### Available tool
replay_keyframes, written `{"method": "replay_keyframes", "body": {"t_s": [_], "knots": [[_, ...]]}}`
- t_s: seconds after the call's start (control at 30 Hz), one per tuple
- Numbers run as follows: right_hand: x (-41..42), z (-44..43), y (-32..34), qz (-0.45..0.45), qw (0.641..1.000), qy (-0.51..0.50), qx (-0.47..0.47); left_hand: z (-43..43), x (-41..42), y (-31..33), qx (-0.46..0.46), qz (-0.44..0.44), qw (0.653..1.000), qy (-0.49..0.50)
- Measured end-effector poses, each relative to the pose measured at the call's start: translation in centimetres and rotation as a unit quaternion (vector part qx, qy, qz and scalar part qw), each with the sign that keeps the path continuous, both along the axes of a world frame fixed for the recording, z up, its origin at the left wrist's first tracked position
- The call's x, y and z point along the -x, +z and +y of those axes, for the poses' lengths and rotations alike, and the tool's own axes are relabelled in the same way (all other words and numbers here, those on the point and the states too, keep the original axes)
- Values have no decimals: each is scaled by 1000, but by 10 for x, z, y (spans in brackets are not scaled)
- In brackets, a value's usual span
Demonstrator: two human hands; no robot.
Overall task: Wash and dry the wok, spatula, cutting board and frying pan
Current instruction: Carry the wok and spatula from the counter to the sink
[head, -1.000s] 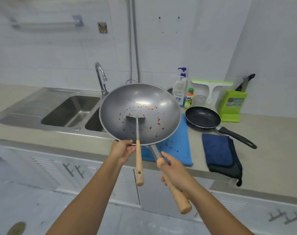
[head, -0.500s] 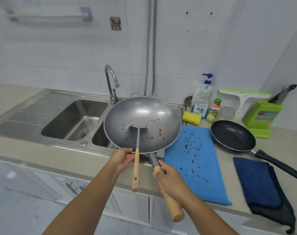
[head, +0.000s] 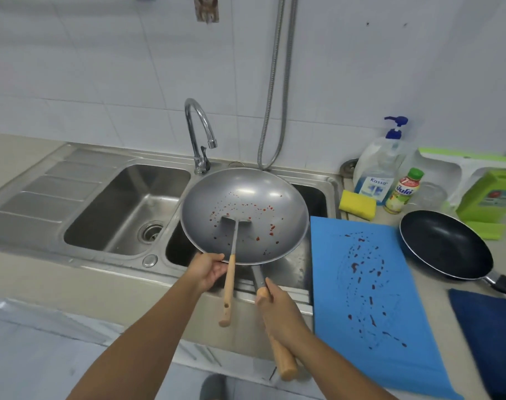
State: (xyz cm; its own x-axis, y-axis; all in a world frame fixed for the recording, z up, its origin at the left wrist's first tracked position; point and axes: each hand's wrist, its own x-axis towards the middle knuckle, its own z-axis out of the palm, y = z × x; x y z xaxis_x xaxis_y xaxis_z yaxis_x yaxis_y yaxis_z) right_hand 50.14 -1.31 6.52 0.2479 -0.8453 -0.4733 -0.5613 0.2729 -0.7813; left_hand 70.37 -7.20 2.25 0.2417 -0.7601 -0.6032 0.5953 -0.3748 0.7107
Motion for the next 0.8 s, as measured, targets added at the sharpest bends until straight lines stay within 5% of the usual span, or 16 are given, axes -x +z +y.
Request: {"method": "replay_keyframes", "body": {"t_s": [0.37,0.5,0.8], "knots": [[-82,-11,-37,77,992,-99,27,-54,-59,-25,-20,-6,997,-80],[-91,-12,-39,188,971,-59,136,-58,-70,-36,-21,11,996,-88],[-105,-30,-38,257,942,-39,211,-48,-68,-53,13,-7,996,-91]]}}
